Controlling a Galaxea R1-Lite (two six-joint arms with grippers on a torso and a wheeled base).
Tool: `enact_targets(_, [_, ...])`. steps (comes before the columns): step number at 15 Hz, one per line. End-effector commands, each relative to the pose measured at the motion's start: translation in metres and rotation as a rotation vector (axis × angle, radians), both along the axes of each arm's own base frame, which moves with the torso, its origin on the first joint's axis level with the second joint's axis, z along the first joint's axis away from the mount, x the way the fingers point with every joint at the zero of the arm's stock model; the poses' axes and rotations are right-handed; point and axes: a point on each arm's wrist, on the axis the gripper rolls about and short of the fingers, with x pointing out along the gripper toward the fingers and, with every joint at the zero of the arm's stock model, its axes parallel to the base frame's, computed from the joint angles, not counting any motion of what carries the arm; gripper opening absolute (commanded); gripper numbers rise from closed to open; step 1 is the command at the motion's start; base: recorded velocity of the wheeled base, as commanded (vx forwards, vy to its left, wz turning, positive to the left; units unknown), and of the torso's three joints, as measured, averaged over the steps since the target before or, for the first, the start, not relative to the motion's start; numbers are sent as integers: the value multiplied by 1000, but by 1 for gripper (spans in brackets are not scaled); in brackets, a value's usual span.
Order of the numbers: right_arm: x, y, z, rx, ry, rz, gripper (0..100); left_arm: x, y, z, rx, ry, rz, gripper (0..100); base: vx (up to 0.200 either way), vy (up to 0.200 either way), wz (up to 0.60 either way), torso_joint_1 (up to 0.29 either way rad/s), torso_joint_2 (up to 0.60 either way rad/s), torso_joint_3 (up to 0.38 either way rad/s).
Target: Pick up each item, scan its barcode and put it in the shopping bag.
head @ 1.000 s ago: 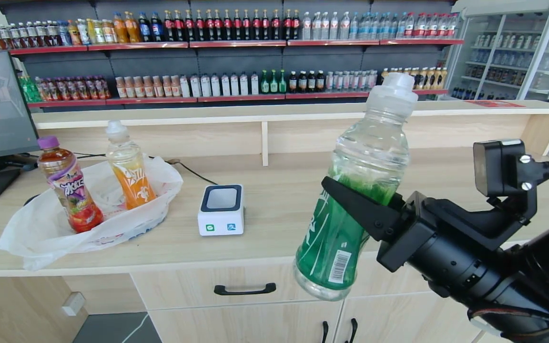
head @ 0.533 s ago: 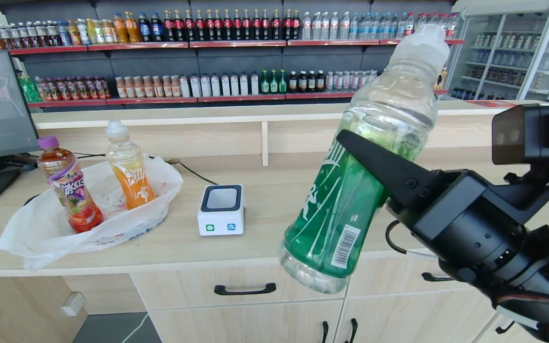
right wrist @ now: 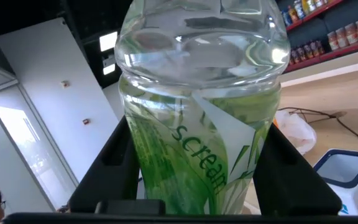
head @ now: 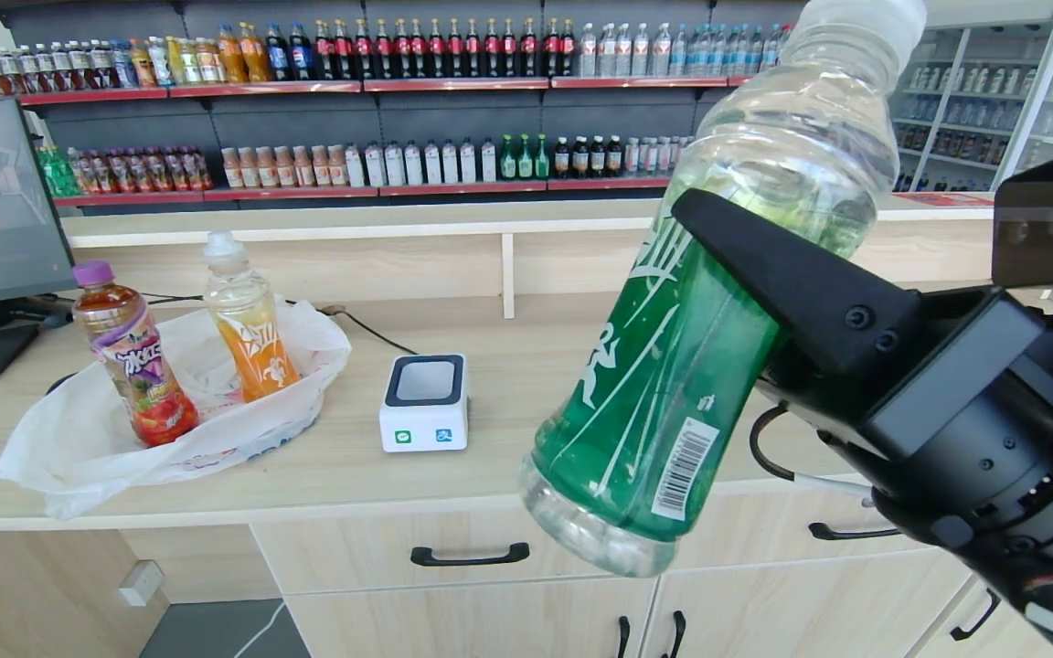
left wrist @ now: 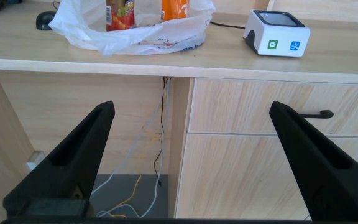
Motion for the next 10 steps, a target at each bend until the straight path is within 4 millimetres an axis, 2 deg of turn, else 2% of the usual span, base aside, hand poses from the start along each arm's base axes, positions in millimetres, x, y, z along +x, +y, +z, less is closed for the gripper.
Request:
enact_targets(1, [-1, -2, 1, 2, -5, -1, 0, 0, 0, 0, 0, -2, 2, 100, 0, 0, 0, 0, 0, 0])
enact_targets(10, [-4, -4, 6, 14, -23, -4, 0, 0, 0, 0, 0, 0, 0, 100, 0, 0, 0, 0, 0, 0])
